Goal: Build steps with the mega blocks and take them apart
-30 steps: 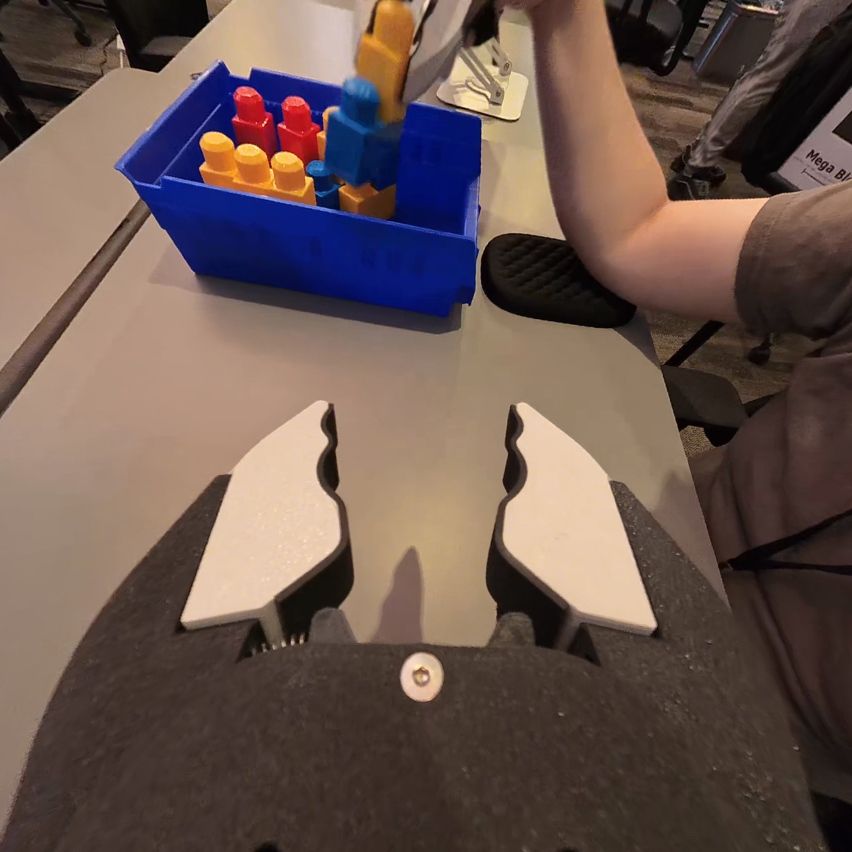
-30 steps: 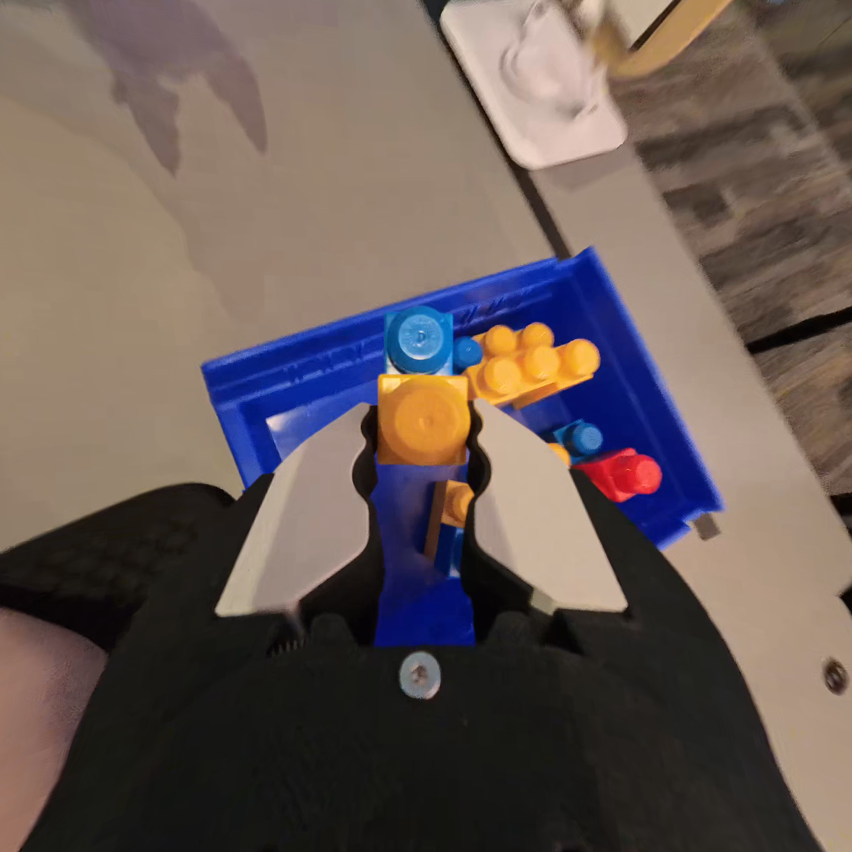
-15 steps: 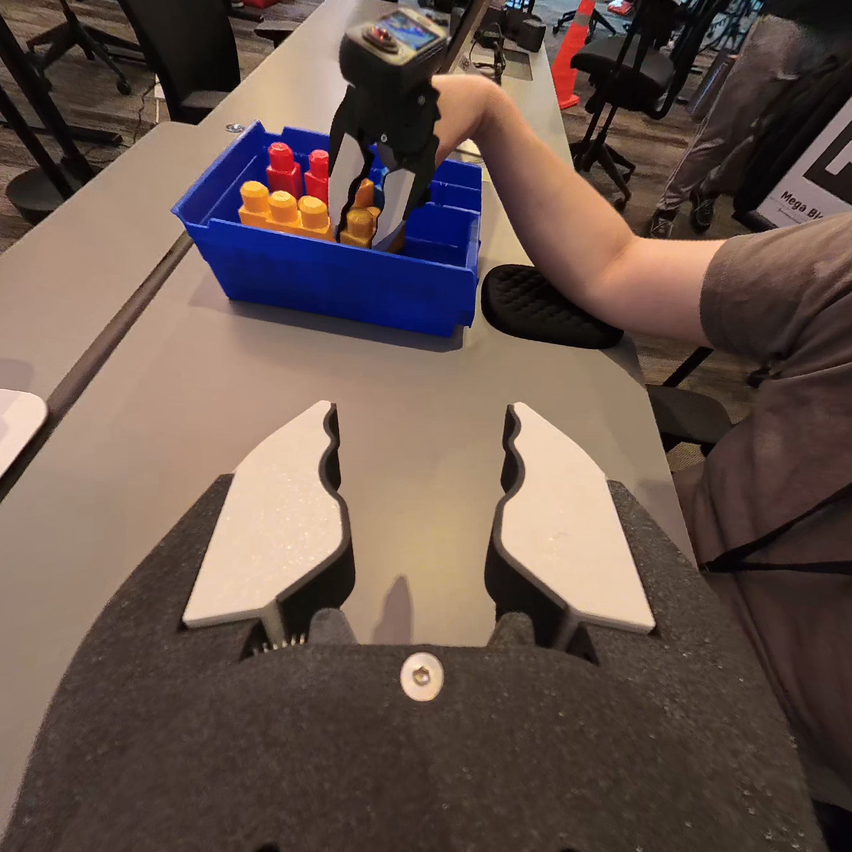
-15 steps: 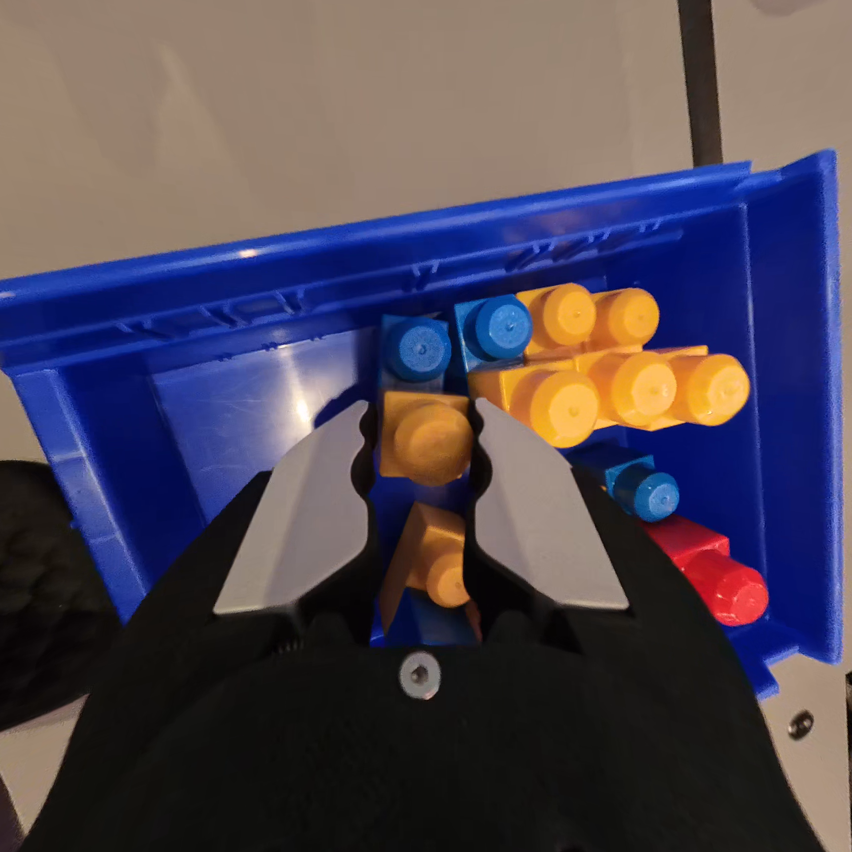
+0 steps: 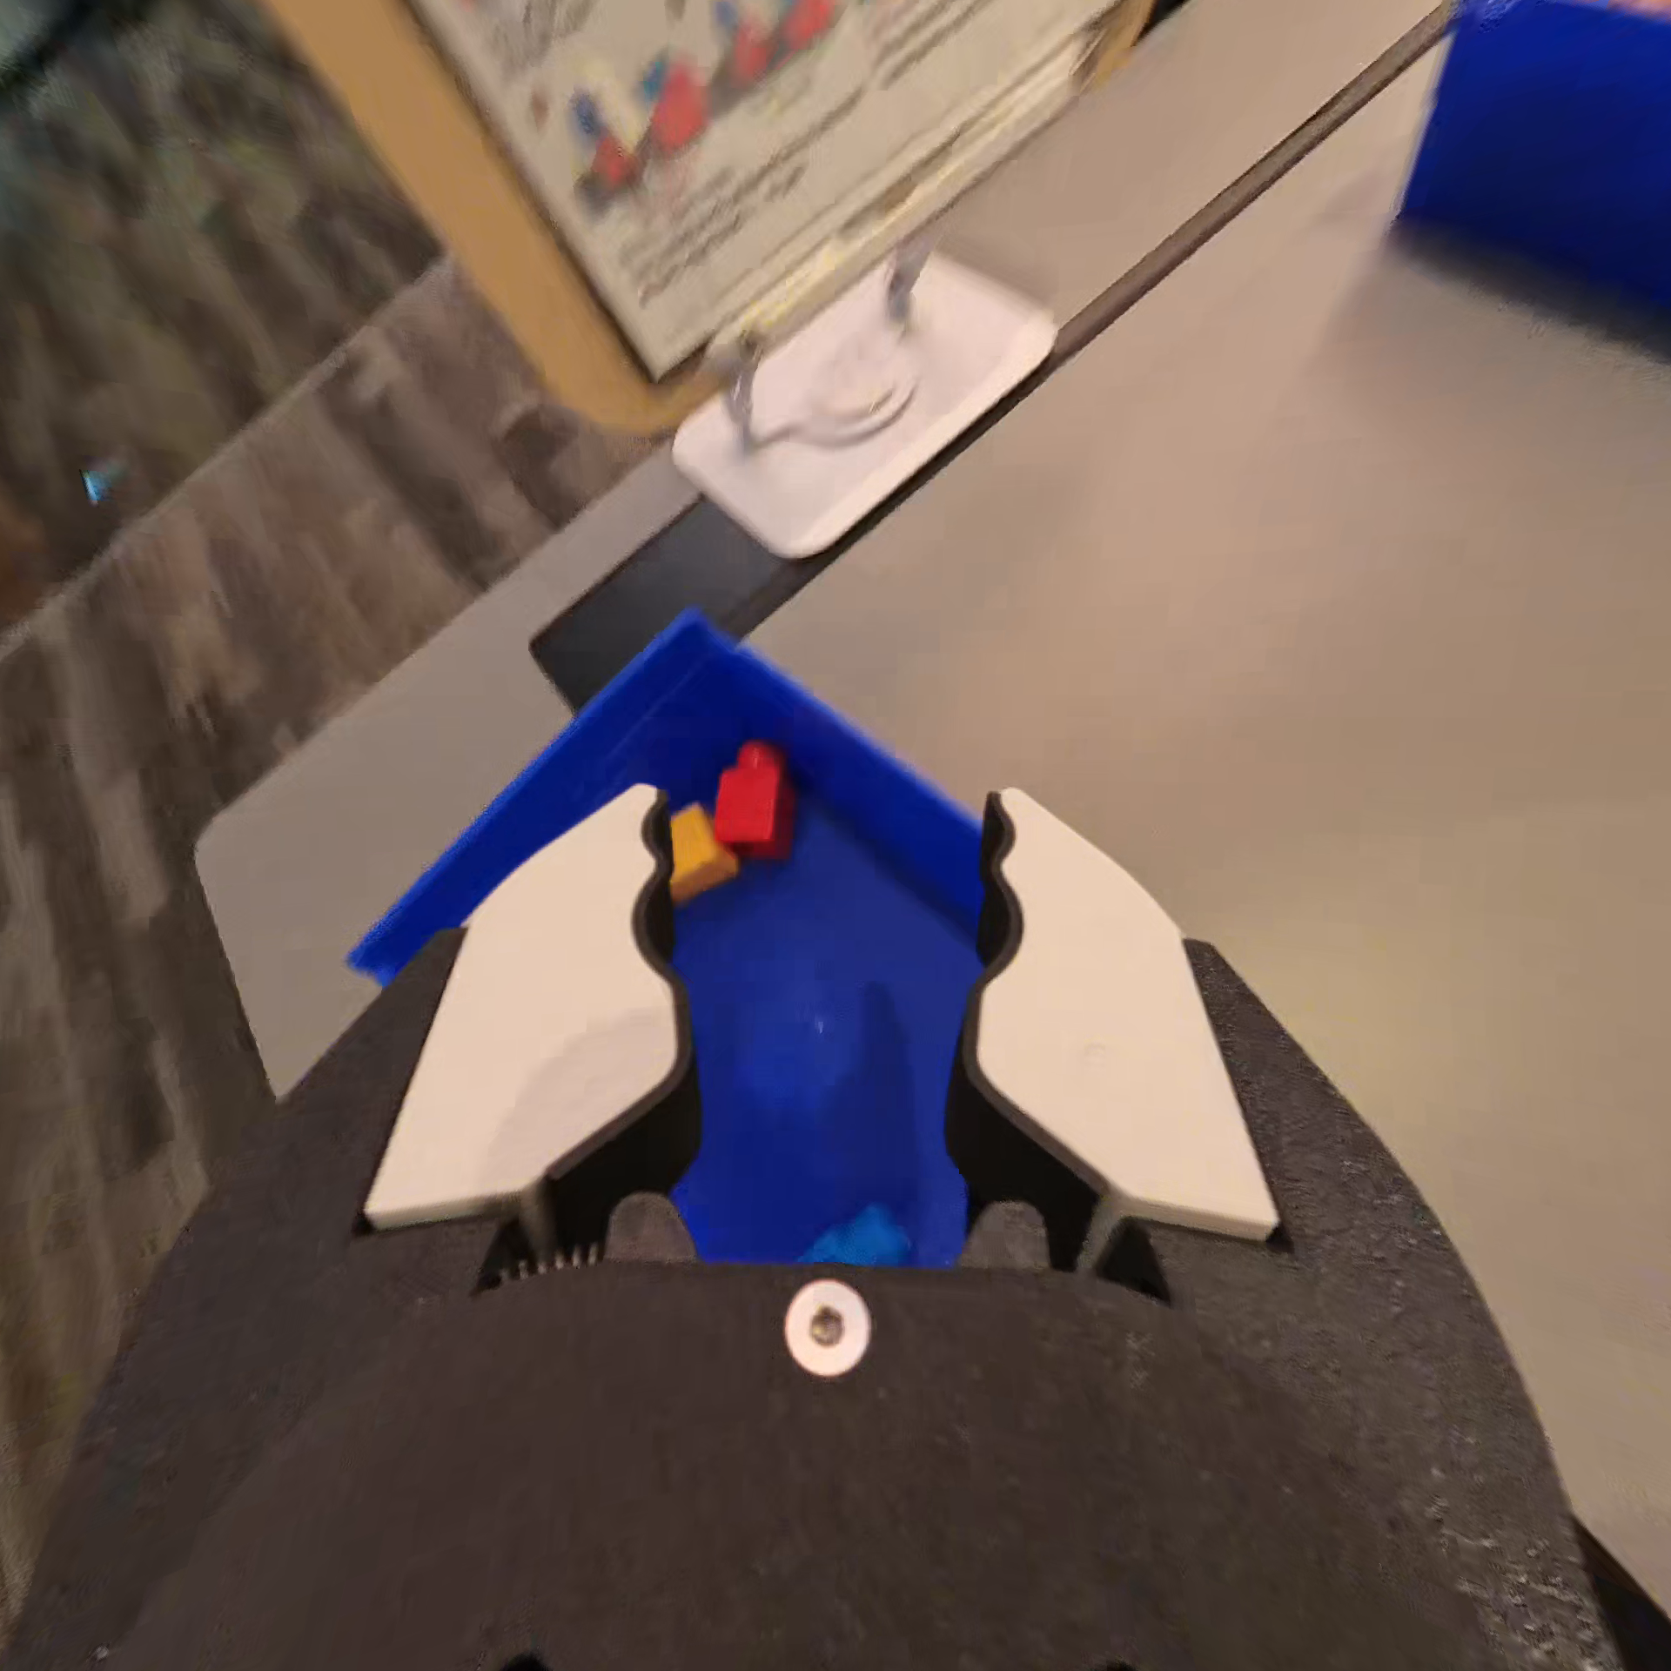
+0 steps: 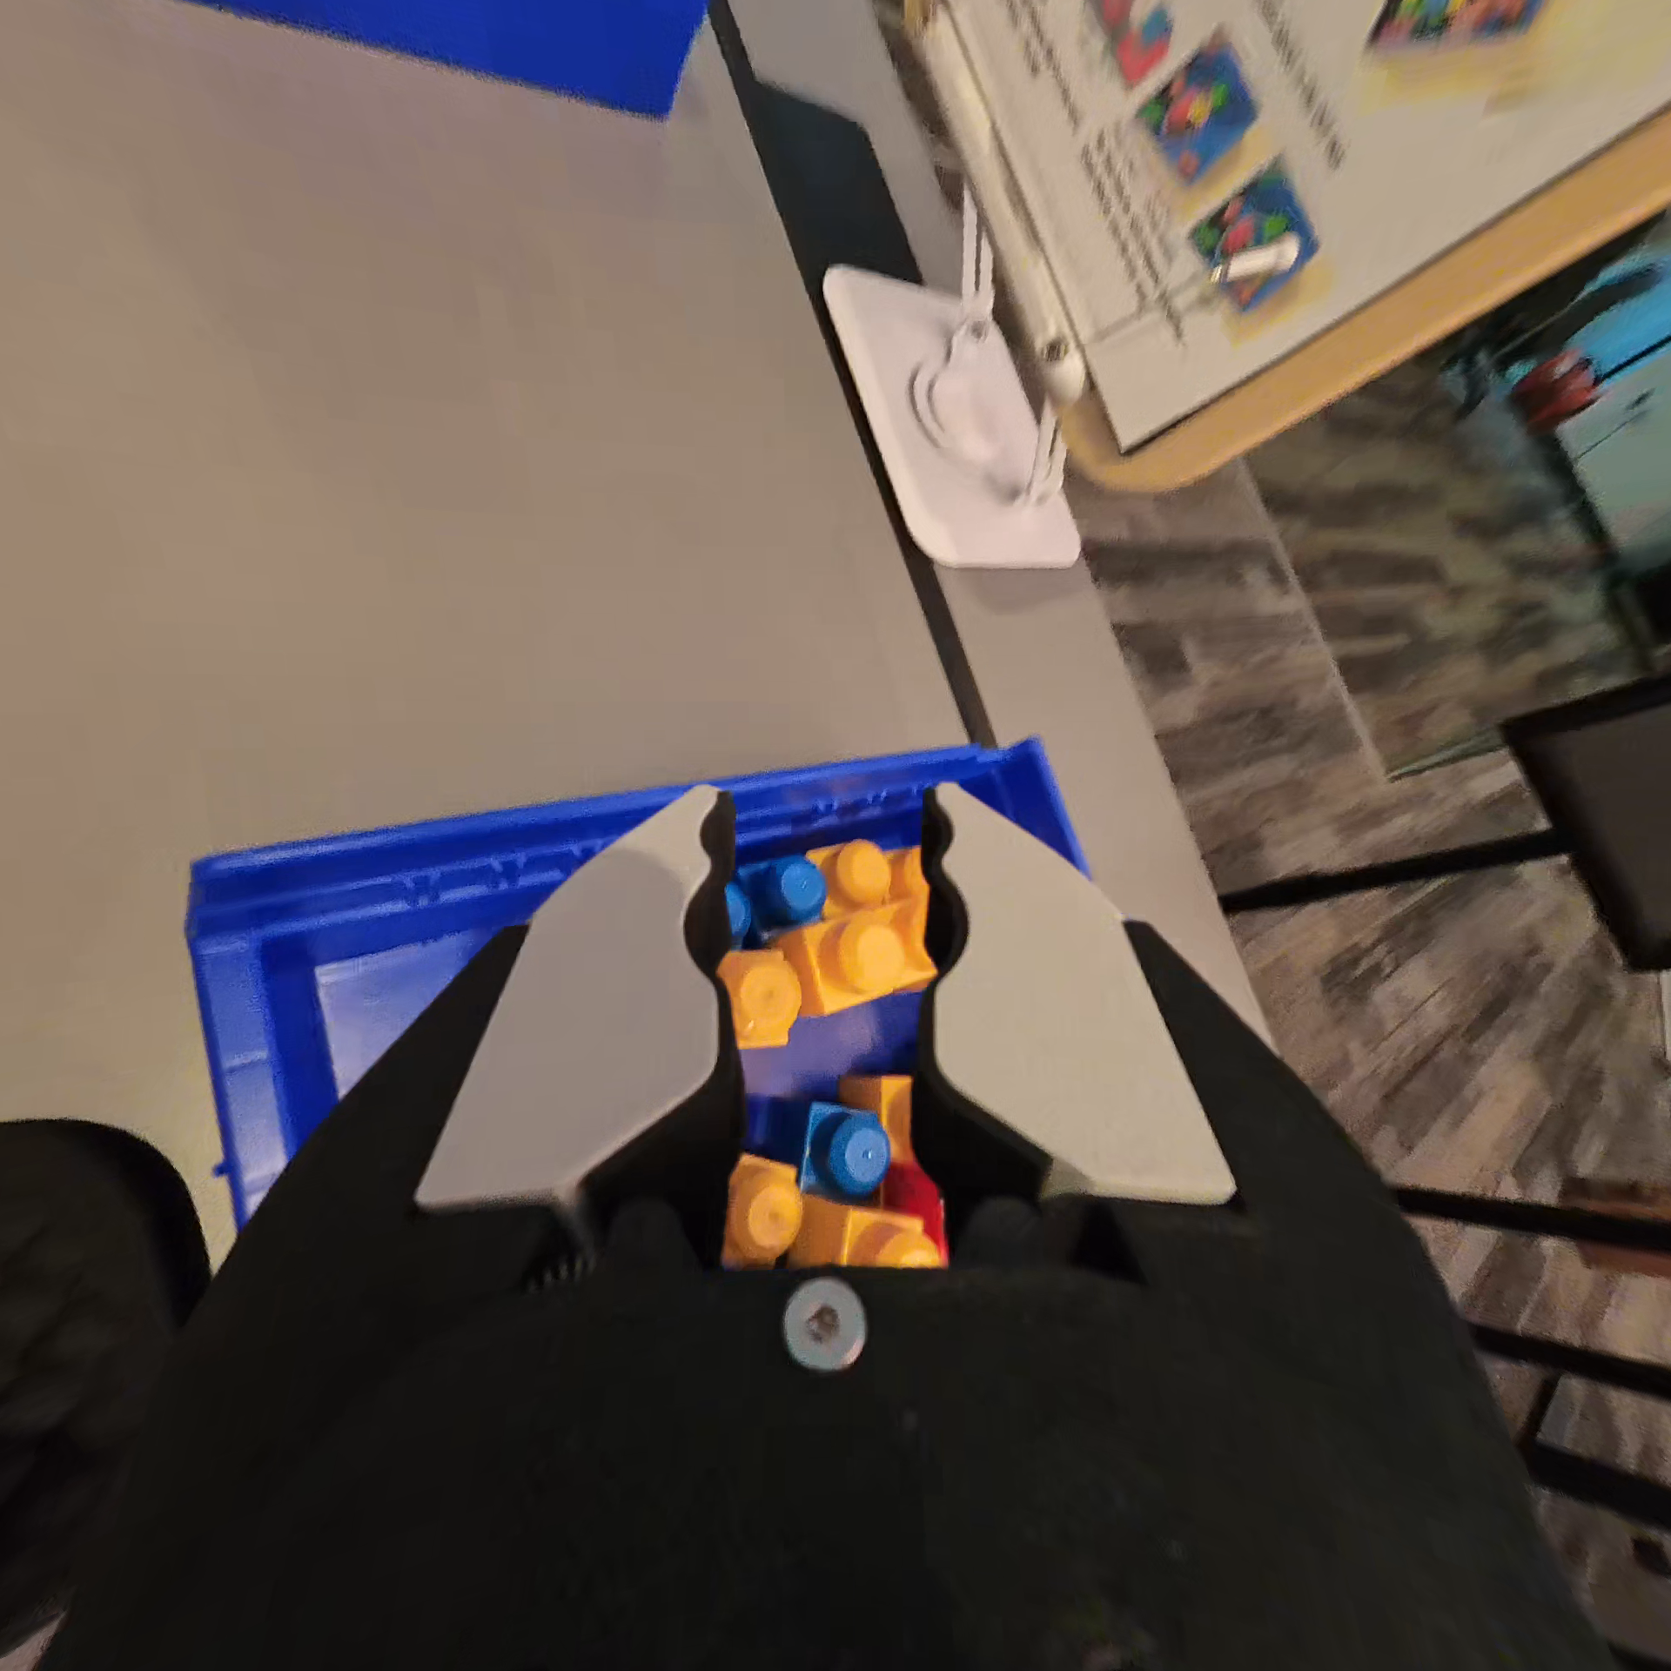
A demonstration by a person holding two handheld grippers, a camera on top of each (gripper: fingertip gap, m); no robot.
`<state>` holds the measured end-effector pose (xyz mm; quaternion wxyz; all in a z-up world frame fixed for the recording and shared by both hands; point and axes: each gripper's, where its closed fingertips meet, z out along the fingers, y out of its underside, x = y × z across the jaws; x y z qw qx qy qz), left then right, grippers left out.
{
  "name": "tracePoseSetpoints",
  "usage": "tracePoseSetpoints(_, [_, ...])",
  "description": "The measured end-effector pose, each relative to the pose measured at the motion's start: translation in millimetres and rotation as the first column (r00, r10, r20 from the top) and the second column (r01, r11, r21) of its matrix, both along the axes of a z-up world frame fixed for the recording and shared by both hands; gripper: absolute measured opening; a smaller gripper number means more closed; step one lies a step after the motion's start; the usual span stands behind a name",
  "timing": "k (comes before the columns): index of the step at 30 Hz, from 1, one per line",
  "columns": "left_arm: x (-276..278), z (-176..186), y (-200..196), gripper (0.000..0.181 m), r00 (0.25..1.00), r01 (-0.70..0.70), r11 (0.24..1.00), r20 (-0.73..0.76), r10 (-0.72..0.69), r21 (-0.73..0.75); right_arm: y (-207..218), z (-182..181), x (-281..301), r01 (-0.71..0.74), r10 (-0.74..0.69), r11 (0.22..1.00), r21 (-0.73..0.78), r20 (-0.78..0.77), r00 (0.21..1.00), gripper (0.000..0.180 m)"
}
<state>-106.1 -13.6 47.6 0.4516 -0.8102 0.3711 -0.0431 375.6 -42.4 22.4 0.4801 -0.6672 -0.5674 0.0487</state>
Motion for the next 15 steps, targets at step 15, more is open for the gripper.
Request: tracePoseSetpoints(15, [-97.6,-159.0,-63.2,0.078,0.767,-0.640,0.418,-0.574,0.289,-0.645,4.9,-29.7,-1.5,0.014,-0.005,0.995,-0.096,0.087,0.996,0.041])
